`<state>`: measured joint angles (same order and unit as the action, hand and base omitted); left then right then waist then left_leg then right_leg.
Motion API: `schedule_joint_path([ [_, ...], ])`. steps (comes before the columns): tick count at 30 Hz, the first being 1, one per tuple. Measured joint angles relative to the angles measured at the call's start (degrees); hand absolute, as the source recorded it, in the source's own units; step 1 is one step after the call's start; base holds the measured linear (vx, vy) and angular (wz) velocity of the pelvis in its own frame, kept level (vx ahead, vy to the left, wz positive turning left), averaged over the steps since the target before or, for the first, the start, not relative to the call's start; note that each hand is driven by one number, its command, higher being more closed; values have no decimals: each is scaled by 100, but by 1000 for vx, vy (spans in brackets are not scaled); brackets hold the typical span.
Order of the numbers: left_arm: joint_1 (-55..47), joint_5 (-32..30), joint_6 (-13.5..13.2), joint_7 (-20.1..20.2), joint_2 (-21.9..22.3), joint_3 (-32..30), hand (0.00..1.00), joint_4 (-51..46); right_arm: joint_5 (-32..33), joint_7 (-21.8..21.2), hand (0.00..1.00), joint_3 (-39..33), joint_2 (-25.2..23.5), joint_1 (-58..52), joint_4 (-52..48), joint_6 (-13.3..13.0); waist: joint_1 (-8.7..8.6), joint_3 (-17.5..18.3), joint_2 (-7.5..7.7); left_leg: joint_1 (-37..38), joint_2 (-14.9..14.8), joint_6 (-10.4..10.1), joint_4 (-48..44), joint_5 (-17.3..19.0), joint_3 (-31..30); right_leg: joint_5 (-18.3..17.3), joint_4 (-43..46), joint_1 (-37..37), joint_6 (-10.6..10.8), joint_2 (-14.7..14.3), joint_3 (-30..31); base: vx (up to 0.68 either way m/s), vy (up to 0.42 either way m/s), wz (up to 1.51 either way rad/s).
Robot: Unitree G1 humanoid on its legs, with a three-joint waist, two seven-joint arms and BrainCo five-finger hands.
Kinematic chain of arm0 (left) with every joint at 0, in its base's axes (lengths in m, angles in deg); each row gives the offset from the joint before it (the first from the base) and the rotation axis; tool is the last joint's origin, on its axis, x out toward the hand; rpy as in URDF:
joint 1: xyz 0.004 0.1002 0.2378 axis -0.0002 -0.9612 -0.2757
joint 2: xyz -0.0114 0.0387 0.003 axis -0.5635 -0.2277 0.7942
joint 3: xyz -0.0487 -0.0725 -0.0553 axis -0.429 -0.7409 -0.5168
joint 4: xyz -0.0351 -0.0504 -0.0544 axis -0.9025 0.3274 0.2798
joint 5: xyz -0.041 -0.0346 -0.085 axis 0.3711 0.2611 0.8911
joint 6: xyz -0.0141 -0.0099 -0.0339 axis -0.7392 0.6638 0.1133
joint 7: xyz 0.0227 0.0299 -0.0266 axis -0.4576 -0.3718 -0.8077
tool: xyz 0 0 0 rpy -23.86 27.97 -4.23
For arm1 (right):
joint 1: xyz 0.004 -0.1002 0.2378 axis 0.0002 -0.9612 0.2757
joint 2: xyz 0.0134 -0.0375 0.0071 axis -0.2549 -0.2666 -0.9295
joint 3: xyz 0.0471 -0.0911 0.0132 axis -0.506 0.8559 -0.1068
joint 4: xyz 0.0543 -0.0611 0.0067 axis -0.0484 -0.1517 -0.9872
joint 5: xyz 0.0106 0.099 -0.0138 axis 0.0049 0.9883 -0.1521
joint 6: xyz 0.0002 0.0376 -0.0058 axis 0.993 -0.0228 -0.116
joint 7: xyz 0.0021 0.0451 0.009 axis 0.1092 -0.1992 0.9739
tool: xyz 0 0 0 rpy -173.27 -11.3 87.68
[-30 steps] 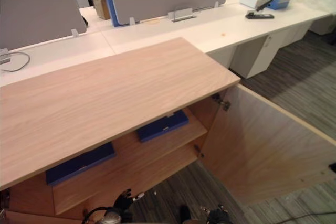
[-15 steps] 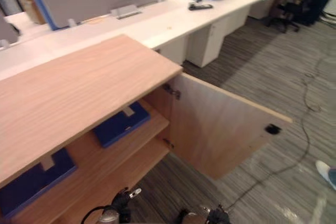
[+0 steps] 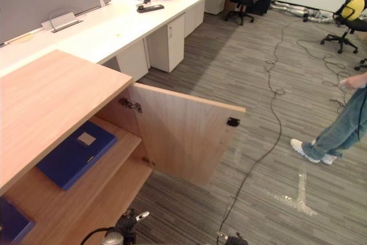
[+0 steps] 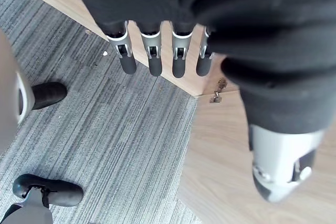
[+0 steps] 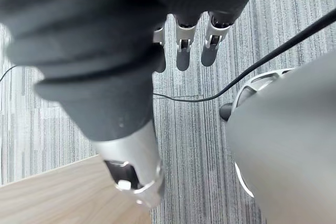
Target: Walk over to the cabinet, pick up the folder, carry it to the office cabinet, place the folder inside the office cabinet, then close the office cabinet door
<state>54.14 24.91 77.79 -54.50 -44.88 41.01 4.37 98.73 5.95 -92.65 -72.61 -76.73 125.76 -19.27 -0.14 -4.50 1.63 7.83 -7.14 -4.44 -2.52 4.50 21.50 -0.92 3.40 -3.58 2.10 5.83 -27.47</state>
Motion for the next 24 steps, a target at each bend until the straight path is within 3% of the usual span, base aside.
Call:
schedule_joint_path([
  [6, -236, 105, 1, 6, -253, -168, 0, -118, 599, 100, 0, -275, 70, 112, -1389, -75, -10, 3, -4, -80, 151, 27, 43, -4, 66, 263, -346, 6, 85, 37, 123, 9, 52, -9],
  [13, -581, 227, -40, 41, -300, -392, 0, -441, 633, 457, 0, -685, 1337, 1259, -2577, -404, -2, 6, -20, -143, 246, 66, 46, -9, 27, 468, -612, -40, 100, 62, 128, -18, -3, 1],
  [17, -613, 258, -64, 80, -277, -416, 0, -516, 635, 575, 0, -659, 1946, 2113, -2508, -532, -11, -85, -138, -196, 302, 141, 46, -61, -35, 548, -659, -40, 97, 106, 83, -71, -14, 8],
  [20, -626, 277, -117, 87, -262, -407, 0, -560, 646, 646, 0, -393, 2487, 2982, -2079, -591, -14, -252, -356, -293, 389, 235, 45, -139, -169, 629, -659, 0, 108, 198, -8, -126, 5, 16],
  [24, -746, 437, -153, 92, -297, -397, 0, -765, 758, 608, 0, 98, 2734, 3717, -1357, -584, 65, -404, -450, -383, 431, 289, 46, -207, -249, 717, -665, 54, 91, 228, -65, -123, -12, 11],
])
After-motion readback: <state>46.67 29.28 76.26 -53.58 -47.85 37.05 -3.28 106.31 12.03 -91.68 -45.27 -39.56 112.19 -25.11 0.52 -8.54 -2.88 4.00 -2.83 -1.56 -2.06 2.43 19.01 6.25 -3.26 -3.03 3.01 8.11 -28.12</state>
